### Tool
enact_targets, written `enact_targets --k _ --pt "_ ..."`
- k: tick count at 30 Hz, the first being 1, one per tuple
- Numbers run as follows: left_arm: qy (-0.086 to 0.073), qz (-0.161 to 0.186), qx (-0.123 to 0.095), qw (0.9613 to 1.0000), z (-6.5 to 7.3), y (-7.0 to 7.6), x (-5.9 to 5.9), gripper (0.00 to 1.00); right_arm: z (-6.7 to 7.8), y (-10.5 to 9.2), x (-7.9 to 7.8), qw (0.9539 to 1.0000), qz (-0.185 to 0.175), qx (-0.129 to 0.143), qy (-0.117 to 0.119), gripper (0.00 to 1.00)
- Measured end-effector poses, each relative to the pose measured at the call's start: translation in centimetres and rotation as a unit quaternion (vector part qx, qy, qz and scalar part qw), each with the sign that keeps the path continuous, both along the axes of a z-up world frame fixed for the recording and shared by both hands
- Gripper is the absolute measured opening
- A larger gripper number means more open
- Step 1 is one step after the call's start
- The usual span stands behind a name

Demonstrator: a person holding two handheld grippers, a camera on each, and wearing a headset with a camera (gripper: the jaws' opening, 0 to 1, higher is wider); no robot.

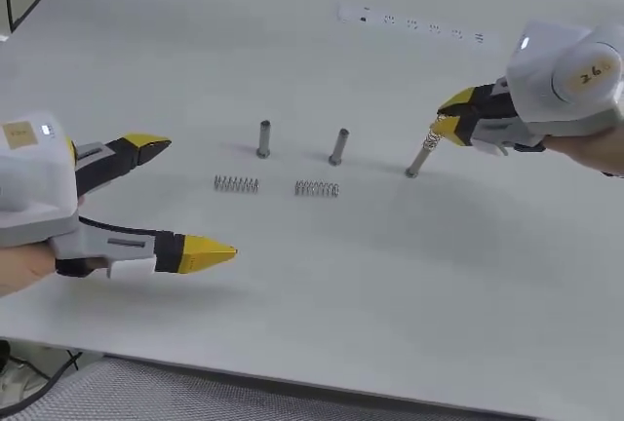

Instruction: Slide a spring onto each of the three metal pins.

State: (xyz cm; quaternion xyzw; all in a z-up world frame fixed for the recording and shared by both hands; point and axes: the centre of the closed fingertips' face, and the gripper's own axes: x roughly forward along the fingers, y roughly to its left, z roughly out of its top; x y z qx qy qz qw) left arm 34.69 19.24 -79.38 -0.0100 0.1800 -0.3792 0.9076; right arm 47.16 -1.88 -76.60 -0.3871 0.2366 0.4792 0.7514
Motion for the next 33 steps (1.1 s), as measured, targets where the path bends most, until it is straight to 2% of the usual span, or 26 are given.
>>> enact_targets --k 7,22,33 --pt "0.001 0.001 0.0 1.0 0.0 0.0 0.0 0.97 -0.5 0.0 0.0 1.0 -0.001 -0.003 0.004 0.12" --pt "0.005 0.002 -0.003 1.0 -0.2 0.1 0.0 0.97 -3.3 -0.1 -0.1 0.9995 -0.012 -0.016 0.026 0.12" --pt "0.006 0.0 -0.009 0.9999 -0.1 -0.2 0.0 0.97 -4.7 -0.4 -0.4 0.9986 -0.02 -0.024 0.043 0.12"
